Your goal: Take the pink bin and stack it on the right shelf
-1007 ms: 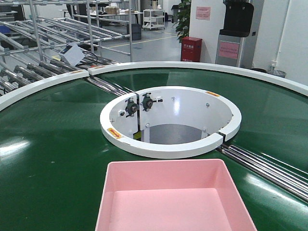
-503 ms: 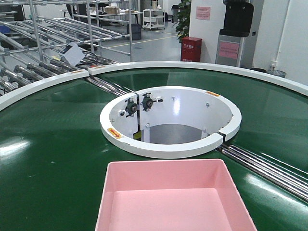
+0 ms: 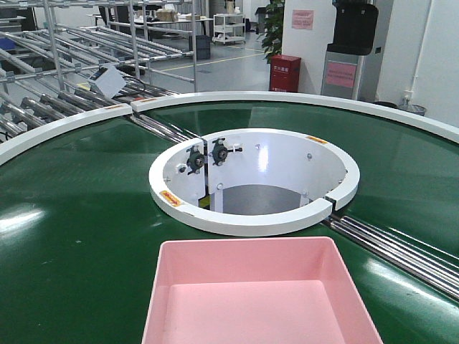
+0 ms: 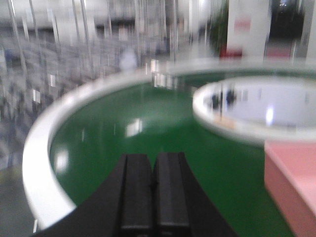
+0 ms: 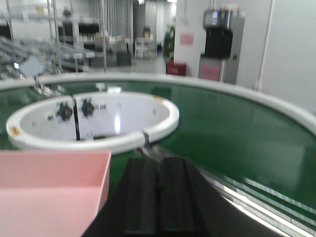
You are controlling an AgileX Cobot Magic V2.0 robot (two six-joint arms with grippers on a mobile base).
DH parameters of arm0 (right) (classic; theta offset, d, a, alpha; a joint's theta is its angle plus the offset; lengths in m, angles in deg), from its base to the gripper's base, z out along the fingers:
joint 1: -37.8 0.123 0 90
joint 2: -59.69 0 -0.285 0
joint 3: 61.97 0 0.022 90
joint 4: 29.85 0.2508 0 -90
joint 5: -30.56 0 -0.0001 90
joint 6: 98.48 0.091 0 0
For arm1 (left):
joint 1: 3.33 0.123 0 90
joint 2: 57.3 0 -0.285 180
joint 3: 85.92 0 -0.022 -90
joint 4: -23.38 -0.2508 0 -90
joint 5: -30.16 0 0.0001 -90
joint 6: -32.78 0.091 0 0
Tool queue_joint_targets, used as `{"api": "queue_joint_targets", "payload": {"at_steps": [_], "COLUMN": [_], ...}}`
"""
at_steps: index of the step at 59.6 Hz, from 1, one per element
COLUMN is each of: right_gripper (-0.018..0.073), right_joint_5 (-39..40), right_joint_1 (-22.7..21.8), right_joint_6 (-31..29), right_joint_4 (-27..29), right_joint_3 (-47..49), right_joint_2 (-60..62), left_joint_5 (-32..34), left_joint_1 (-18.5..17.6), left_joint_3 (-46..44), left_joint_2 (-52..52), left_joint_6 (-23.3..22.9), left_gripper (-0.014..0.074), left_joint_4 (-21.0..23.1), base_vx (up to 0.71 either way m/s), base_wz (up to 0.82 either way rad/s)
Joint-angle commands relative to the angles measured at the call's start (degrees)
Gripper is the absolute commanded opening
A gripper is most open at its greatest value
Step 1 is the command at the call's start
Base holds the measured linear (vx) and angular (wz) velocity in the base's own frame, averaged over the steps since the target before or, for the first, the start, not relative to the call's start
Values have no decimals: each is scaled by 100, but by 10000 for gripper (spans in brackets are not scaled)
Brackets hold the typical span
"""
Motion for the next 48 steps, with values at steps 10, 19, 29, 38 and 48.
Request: {"api": "queue_joint_targets", "payload": {"at_steps": [10, 19, 29, 38, 48], "right_gripper": [-4, 151, 505, 714, 718], "right_joint_5": [-1261, -1741, -1873, -2256, -2566], "right_joint_1": [-3, -3, 4, 4, 375], "right_joint_6": [-91, -637, -1426, -2050, -2281], "right_joint_4": [231, 378, 1117, 1590, 1418], "right_joint_3": [551, 604, 868, 1426, 2146], "right_joint_2": [-1449, -2294, -2922, -3651, -4642], "left_joint_5": [-1546, -1933, -1778, -1519, -1506], "left_joint_1": [-4, -24, -343, -948, -1839], "left_joint_3": [-643, -664, -664, -727, -1236], "left_joint_2": [-1219, -1750, -2130, -2673, -3627], "left_joint_6": [-30, 492, 1911, 2486, 2555], "left_gripper": [4, 174, 537, 708, 700], "left_joint_4": [220, 657, 1651, 2121, 2045], "base_vx": [0, 0, 0, 0, 0], "base_wz": [0, 0, 0, 0, 0]}}
